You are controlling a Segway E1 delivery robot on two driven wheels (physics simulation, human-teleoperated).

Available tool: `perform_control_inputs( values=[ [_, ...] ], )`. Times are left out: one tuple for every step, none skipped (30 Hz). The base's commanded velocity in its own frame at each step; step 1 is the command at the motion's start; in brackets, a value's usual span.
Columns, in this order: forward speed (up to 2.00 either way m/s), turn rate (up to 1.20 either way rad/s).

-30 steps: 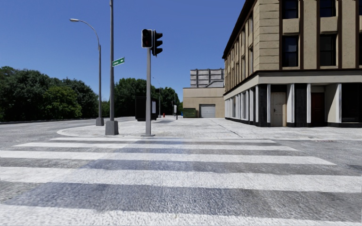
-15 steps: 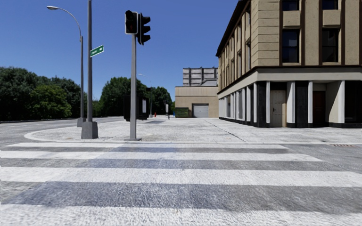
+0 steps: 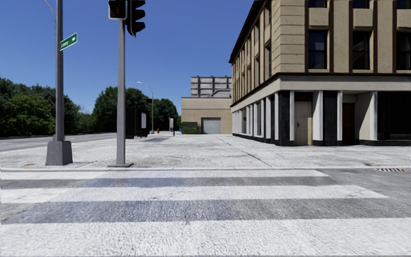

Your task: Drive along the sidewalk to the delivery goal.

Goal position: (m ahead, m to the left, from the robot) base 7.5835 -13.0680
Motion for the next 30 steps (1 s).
perform_control_inputs(
  values=[
    [1.53,-0.29],
    [1.53,-0.29],
    [1.53,-0.29],
    [1.53,-0.29],
    [1.53,-0.29],
    [1.53,-0.29],
    [1.53,-0.29],
    [1.53,-0.29],
    [1.55,-0.29],
    [1.62,-0.29],
    [1.62,-0.29],
    [1.67,-0.29],
    [1.68,-0.29],
    [1.69,-0.29],
    [1.69,-0.29],
    [1.69,-0.29],
    [1.69,-0.29],
    [1.69,-0.29],
    [1.69,-0.29],
    [1.69,-0.29],
    [1.69,-0.29],
    [1.69,-0.29],
    [1.69,-0.29],
    [1.69,-0.29],
    [1.69,-0.29],
    [1.69,-0.29],
    [1.69,-0.29],
    [1.69,-0.30],
    [1.69,-0.30],
    [1.69,-0.30]
  ],
)
